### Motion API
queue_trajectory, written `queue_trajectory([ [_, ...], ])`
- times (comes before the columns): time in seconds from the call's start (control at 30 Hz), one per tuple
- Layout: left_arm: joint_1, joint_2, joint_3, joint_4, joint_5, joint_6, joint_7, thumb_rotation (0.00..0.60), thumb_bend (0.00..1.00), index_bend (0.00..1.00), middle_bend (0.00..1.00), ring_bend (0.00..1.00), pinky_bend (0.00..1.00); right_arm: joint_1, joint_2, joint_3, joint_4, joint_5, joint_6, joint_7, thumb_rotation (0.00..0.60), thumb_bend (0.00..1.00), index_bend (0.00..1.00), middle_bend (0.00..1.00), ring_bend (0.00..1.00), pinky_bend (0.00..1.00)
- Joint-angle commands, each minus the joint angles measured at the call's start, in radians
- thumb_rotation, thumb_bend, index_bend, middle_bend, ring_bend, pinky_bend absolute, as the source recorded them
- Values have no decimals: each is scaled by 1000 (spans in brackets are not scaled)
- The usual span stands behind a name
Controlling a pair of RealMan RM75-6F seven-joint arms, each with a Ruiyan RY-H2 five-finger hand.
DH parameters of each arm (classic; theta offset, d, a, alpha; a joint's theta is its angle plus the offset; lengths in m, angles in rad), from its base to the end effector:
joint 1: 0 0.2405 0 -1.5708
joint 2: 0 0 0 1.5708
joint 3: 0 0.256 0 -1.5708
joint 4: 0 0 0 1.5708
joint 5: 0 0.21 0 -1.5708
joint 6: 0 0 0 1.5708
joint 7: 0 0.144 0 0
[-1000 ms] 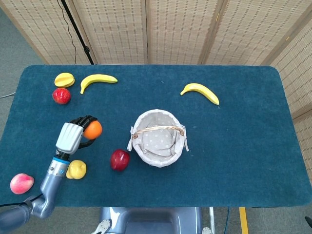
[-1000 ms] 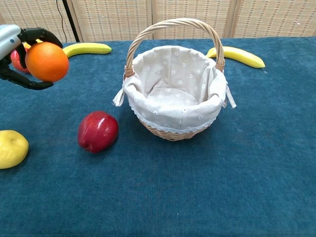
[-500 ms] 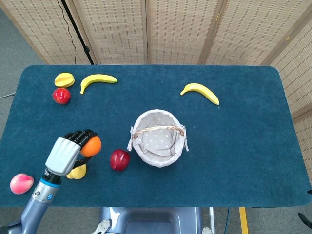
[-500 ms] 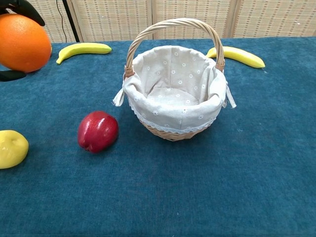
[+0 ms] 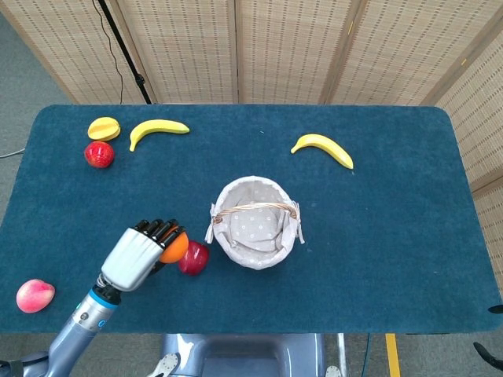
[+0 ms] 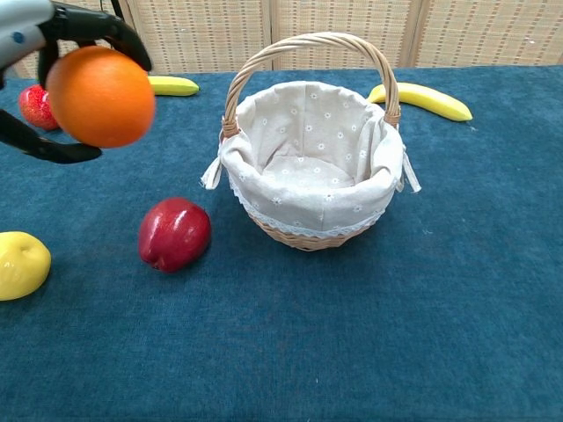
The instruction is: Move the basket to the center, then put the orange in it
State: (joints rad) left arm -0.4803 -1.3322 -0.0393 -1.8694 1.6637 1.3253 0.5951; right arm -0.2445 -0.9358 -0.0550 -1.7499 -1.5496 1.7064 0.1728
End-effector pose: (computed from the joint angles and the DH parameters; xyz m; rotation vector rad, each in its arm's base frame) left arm -0.1265 0.2328 0.0627 -1.8836 -0.4178 -1.1457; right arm -0.3203 -0.0562 0.2165 1.1176 -1.0632 0.8422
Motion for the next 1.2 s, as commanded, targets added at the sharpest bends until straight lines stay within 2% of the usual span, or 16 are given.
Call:
queue_trajectory([
  [0.03,-27,-31,-19,8,-14,-38,17,600,405,666,545,472,562,-1,-1,0,1,-2,1,2,600,0,375,194,152,145],
  [0.43,-127,-147,-87,89,-49,-156,128,600,405,666,546,472,562,-9,-3,-6,8,-15,3,25,600,0,375,197,153,145],
  [0.9,-221,-305,-131,169,-57,-205,91,600,399,662,545,460,562,-18,-18,-15,14,-31,5,33,600,0,378,203,155,145],
  [0.97,-225,-312,-134,180,-61,-203,96,600,380,635,531,438,555,-21,-18,-16,18,-31,8,36,600,0,378,203,155,145],
  [1.07,-226,-308,-128,190,-63,-201,97,600,330,518,444,363,443,-25,-16,-16,22,-30,11,42,600,0,378,203,155,145],
  [1.2,-226,-288,-118,185,-71,-212,105,600,245,289,212,168,227,-27,-16,-15,26,-26,11,45,600,0,378,204,155,145],
])
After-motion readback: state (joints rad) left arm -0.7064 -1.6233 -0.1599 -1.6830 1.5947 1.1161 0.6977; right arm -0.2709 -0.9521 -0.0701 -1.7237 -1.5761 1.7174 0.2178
